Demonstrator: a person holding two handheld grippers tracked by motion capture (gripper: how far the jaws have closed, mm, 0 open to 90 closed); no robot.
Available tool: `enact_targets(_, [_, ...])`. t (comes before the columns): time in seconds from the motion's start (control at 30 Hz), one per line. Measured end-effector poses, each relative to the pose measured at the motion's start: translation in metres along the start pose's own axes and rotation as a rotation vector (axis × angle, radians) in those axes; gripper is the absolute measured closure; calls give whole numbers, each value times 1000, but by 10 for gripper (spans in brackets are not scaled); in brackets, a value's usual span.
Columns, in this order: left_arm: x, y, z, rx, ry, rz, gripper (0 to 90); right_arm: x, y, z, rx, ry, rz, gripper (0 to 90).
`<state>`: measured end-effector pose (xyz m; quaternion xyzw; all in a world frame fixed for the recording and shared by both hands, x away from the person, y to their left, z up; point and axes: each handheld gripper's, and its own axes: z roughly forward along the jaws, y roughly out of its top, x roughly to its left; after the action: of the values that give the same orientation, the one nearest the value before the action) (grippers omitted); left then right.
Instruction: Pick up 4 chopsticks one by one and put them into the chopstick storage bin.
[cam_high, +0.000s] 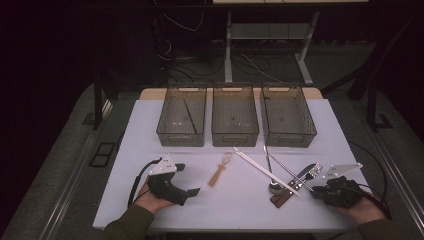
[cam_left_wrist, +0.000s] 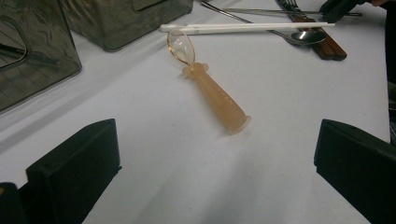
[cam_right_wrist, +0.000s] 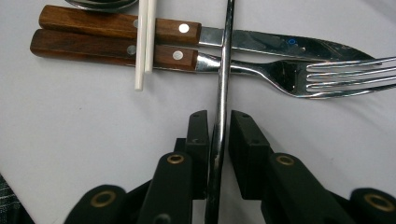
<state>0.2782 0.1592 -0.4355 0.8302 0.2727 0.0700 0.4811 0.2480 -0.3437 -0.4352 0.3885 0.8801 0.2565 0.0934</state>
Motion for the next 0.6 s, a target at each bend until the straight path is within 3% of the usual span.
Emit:
enact_targets(0.2, [0, 0, 0, 2, 0, 3, 0, 0, 0, 0, 0, -10, 6, 837])
enact_targets(0.6, [-1, 0, 0, 5, -1, 10, 0, -2, 0, -1, -5, -2, 26, 845])
